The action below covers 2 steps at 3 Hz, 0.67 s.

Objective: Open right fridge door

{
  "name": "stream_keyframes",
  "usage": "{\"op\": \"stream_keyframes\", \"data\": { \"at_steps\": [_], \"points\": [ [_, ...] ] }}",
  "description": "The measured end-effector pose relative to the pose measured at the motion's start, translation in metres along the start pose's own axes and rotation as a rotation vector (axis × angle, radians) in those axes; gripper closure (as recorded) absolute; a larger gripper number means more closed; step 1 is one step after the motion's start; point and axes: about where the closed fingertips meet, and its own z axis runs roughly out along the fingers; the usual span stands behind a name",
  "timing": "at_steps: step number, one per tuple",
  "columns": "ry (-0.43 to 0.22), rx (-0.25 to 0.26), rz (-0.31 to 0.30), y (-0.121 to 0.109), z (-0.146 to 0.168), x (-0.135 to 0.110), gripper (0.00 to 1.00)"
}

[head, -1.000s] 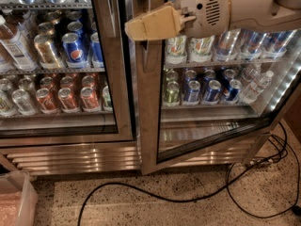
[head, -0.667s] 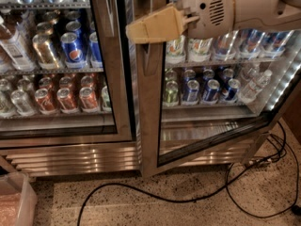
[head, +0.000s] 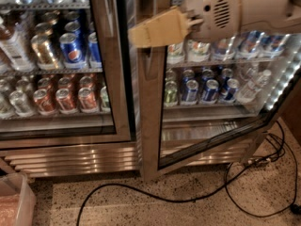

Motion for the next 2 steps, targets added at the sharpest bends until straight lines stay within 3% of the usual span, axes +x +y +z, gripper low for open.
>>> {"op": "stream_keyframes", "data": {
  "at_steps": [2],
  "points": [
    [0.014, 0.022, 0.017, 0.0094, -0.005, 0.0041, 1.0]
  ]
}}
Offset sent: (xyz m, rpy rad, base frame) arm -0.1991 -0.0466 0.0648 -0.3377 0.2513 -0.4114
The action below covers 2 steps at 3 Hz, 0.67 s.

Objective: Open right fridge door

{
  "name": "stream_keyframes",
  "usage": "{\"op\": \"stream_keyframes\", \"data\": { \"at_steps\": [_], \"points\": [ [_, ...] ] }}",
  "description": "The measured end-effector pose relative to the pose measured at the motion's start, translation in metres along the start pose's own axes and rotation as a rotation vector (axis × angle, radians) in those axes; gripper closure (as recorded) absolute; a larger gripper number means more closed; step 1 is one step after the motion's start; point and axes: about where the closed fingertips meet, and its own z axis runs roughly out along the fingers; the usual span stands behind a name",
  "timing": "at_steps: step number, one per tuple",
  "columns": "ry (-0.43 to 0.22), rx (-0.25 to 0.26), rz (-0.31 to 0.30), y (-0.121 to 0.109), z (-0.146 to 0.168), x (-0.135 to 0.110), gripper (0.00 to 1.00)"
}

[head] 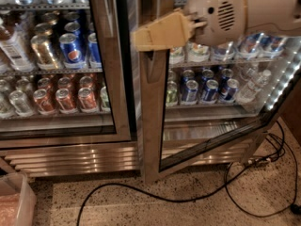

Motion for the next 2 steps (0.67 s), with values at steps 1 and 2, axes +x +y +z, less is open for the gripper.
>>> {"op": "stream_keyframes", "data": {
  "at_steps": [1, 2],
  "points": [
    [0.0, 0.0, 0.0, 0.0, -0.0012, 0.002, 0.81],
    [0.0, 0.0, 0.0, 0.0, -0.0012, 0.0019, 0.57]
  ]
}}
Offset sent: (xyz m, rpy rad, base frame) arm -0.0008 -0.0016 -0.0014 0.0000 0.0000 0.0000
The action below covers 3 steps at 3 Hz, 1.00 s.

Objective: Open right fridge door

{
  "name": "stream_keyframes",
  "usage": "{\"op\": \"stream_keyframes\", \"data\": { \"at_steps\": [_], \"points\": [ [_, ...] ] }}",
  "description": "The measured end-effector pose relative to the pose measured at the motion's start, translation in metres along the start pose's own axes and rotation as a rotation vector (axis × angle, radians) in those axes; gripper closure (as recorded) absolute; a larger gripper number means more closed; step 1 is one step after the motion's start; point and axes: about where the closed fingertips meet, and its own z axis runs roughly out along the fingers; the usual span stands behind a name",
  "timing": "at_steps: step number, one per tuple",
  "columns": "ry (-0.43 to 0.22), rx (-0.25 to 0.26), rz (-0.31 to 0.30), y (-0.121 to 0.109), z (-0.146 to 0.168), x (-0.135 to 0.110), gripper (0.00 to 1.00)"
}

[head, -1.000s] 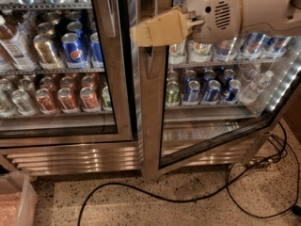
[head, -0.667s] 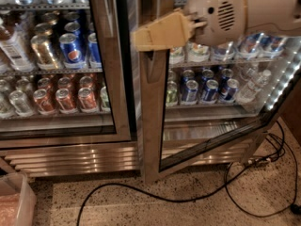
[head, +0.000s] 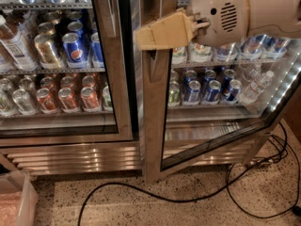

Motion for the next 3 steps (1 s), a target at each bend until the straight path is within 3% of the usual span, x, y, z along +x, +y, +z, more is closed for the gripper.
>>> {"op": "stream_keyframes", "data": {
  "at_steps": [2, 3],
  "points": [
    [0.0, 0.0, 0.0, 0.0, 0.0, 0.0, 0.11],
    [0.0, 0.0, 0.0, 0.0001, 0.0, 0.0, 0.0]
  ]
}}
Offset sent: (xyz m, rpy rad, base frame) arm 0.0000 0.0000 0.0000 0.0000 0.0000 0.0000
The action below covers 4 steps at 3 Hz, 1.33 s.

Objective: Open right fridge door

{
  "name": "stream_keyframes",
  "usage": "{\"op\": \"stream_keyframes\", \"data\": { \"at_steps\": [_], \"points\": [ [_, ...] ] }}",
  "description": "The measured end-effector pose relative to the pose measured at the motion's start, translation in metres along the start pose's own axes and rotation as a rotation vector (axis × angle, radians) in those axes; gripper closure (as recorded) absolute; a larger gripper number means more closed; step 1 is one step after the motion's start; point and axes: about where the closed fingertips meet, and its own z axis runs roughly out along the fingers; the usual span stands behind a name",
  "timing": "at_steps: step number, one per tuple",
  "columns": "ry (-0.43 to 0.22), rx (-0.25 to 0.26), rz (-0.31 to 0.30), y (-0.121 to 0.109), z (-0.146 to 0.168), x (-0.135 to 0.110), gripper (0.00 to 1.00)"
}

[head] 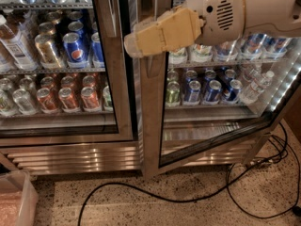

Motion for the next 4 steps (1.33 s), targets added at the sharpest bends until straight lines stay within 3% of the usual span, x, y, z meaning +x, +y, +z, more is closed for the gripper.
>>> {"op": "stream_keyframes", "data": {
  "at_steps": [4],
  "points": [
    [0.0, 0.001, 0.0, 0.0099, 0.0076, -0.0023, 0.0]
  ]
}}
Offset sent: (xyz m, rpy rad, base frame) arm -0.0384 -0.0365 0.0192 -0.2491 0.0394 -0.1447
